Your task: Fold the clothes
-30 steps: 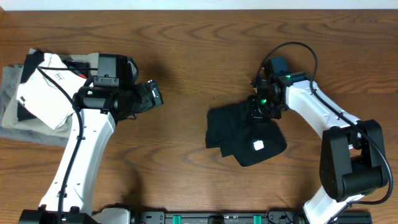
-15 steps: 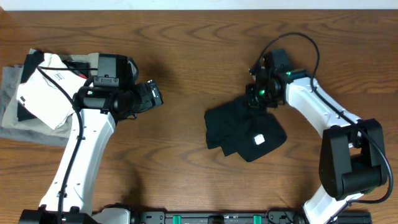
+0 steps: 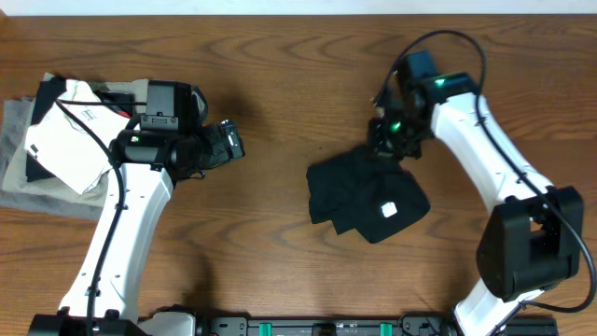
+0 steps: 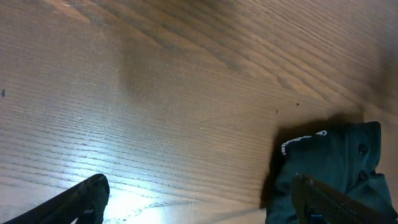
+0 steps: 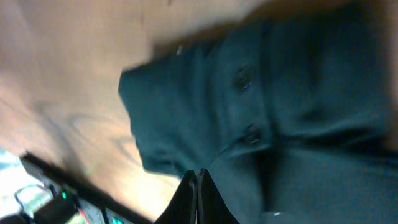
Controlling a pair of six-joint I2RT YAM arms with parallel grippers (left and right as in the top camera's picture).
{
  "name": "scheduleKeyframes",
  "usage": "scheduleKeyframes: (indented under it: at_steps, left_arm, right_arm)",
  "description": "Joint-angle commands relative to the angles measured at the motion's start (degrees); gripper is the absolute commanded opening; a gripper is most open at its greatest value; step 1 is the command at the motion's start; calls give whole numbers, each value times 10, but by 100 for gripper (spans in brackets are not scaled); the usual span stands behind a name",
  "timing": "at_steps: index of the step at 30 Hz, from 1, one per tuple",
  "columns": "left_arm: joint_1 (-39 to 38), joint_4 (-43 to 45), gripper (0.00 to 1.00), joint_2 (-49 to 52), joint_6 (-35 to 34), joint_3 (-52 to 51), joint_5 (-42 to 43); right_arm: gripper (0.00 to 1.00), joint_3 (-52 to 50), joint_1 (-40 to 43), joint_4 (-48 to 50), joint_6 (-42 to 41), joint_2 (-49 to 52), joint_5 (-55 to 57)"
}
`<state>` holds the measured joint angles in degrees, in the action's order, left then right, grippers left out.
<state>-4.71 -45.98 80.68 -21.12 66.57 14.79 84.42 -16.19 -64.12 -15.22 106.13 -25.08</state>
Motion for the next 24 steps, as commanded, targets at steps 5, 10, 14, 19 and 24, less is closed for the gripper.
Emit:
scheduleKeyframes:
  at_steps: [5,10,14,19,24]
  left_arm:
    - [1,2,94,6,5,0,-5]
    - [1,2,94,6,5,0,-5]
    - [1,3,94,6,5,0,-5]
    - [1,2,94,6,5,0,-5]
    - [1,3,94,6,5,0,-5]
  right_arm:
    - [1,-89,-59,57,-39,4,-11]
    - [1,-145,-56,95,-71,4,0]
    - [1,-170,-36,123,-90,4,17]
    - [1,-188,7,151,-96,5,17]
    - [1,-199,44,165,-96,11,26]
